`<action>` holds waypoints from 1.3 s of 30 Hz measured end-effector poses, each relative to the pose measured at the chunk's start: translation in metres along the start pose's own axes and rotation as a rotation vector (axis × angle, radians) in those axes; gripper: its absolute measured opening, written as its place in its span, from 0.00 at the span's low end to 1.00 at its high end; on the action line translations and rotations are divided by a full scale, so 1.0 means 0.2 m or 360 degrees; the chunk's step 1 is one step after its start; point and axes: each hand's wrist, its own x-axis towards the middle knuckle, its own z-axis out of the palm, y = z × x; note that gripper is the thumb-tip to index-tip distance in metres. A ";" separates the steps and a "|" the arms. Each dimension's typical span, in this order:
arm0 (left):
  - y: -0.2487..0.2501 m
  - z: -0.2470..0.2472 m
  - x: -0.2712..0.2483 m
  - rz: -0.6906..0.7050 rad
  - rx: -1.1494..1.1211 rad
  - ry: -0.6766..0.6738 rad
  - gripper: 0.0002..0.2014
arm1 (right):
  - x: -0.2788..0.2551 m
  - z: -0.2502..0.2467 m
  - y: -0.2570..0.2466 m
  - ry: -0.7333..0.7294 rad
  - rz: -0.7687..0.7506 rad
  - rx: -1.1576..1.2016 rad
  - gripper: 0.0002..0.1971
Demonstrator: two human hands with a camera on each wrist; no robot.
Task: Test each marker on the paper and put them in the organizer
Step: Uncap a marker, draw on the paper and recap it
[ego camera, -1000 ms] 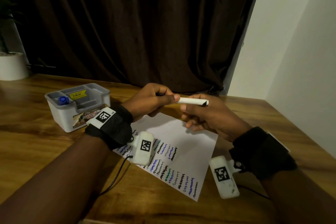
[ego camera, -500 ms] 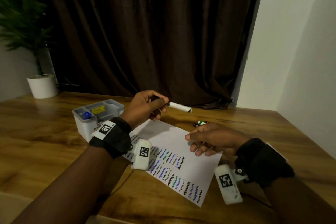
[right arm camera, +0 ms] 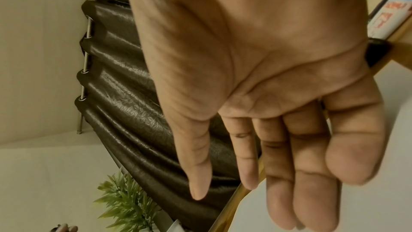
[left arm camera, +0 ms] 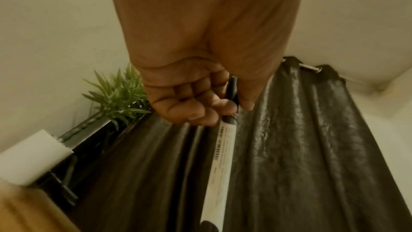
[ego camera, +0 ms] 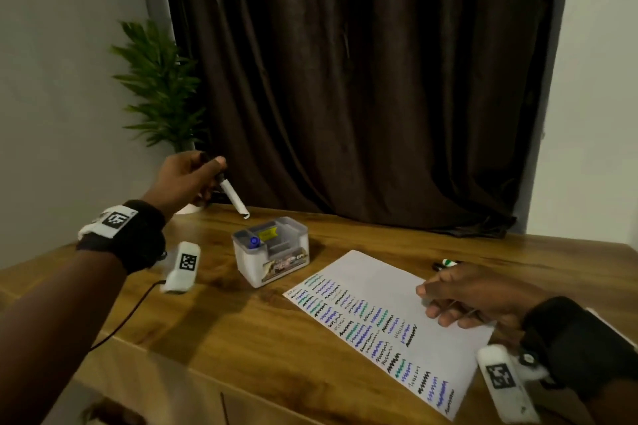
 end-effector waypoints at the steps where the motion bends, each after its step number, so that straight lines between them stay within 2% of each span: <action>1: -0.02 0.01 0.01 -0.0025 0.0081 -0.0015 0.18 | 0.00 -0.01 0.00 0.0000 0.0007 -0.0001 0.21; 6: -0.12 0.13 0.03 -0.0055 0.0560 -0.0151 0.15 | 0.00 -0.01 0.00 -0.0016 0.0024 -0.0002 0.22; 9: -0.18 0.21 0.03 -0.0091 0.0751 -0.0319 0.12 | 0.00 -0.01 0.00 -0.0021 0.0015 -0.0012 0.21; 15: -0.27 0.26 0.00 -0.0341 0.0996 -0.0465 0.17 | 0.00 -0.01 0.01 -0.0015 -0.0001 -0.0002 0.20; 18: -0.21 0.23 -0.02 -0.0319 0.0946 -0.0480 0.17 | 0.00 0.00 0.00 -0.0011 -0.0009 0.0004 0.21; 20: -0.11 0.19 -0.03 -0.0173 0.0889 -0.0396 0.18 | 0.00 0.00 0.00 -0.0011 -0.0003 0.0009 0.21; 23: 0.08 0.15 -0.04 0.0037 0.0489 -0.0150 0.14 | 0.00 0.00 -0.01 -0.0023 0.0007 0.0004 0.20; 26: 0.26 0.21 -0.08 0.0174 0.0057 -0.0123 0.11 | 0.01 0.01 -0.01 -0.0025 0.0017 0.0017 0.20; 29: 0.37 0.42 -0.14 0.0215 -0.0200 -0.0332 0.07 | 0.01 0.01 -0.02 -0.0020 0.0032 0.0003 0.21; 32: 0.38 0.75 -0.20 0.0199 -0.0369 -0.0631 0.05 | 0.01 0.01 -0.01 -0.0011 0.0032 0.0037 0.19; 36: 0.28 1.08 -0.21 0.0132 -0.0218 -0.1024 0.08 | -0.01 0.01 -0.02 -0.0022 0.0049 0.0052 0.14; 39: 0.22 1.20 -0.18 0.0025 -0.0135 -0.1239 0.11 | 0.00 0.00 -0.03 -0.0004 0.0016 0.0075 0.12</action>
